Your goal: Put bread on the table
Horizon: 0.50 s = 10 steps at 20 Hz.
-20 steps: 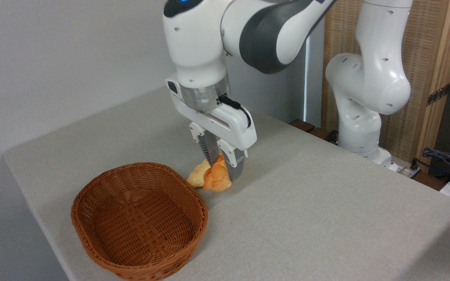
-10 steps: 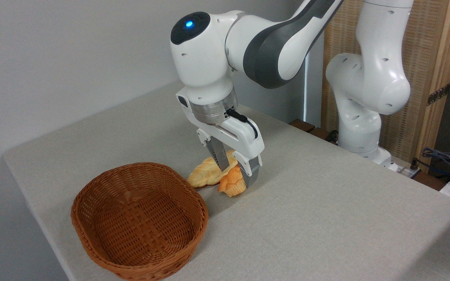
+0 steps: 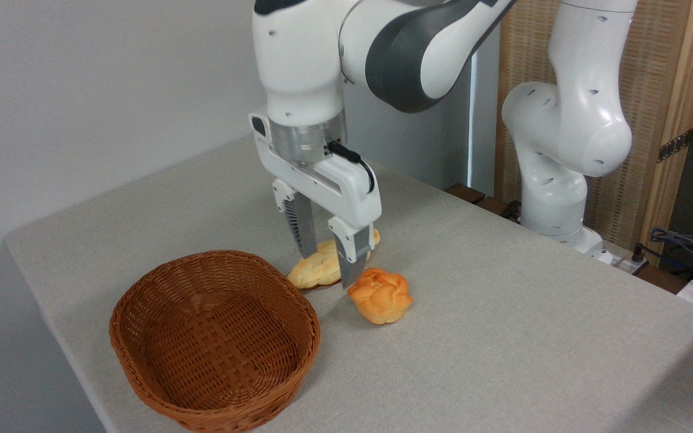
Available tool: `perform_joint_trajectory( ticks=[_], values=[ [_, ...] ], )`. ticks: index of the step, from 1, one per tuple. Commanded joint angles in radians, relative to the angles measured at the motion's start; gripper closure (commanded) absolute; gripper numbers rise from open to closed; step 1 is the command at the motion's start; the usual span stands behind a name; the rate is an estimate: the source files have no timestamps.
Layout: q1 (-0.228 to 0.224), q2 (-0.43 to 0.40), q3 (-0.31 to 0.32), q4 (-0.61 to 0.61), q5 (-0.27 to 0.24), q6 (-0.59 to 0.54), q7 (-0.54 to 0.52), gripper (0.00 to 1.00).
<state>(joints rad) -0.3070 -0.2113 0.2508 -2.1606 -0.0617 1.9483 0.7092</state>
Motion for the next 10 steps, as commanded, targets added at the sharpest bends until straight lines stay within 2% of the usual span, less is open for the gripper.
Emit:
perform_joint_trajectory(
  ticks=[1,10],
  values=[
    [0.000,0.009,0.007,0.036,0.022,0.062,0.015,0.00],
    [0.005,0.150,0.013,0.203,0.008,0.158,0.007,0.00]
  ],
)
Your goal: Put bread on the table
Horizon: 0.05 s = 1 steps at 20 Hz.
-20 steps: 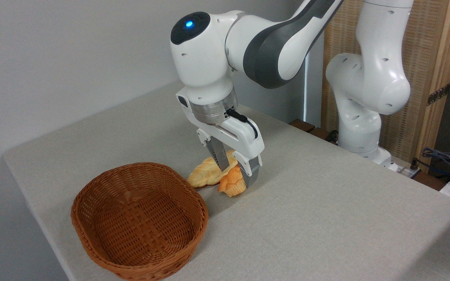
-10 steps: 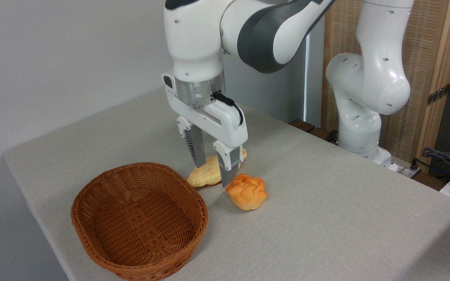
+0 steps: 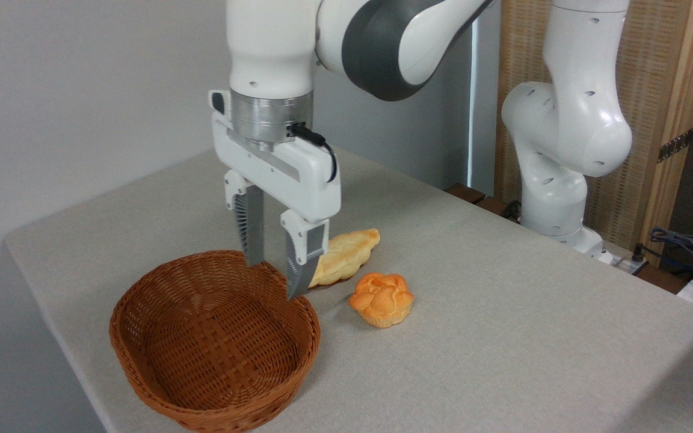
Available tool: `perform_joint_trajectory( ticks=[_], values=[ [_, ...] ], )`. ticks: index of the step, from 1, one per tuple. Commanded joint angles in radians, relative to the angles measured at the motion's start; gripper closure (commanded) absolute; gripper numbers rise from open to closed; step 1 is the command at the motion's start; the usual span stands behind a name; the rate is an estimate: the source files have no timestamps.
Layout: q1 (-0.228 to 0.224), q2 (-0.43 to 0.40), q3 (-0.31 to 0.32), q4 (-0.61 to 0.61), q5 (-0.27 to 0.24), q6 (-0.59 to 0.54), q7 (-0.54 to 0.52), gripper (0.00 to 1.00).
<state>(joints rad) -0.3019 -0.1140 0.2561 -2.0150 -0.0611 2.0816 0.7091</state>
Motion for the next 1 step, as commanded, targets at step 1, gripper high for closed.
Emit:
perform_joint_trajectory(
  ticks=[1],
  values=[
    [0.001,0.059,0.009,0.062,0.004,0.025,0.006,0.00]
  ],
)
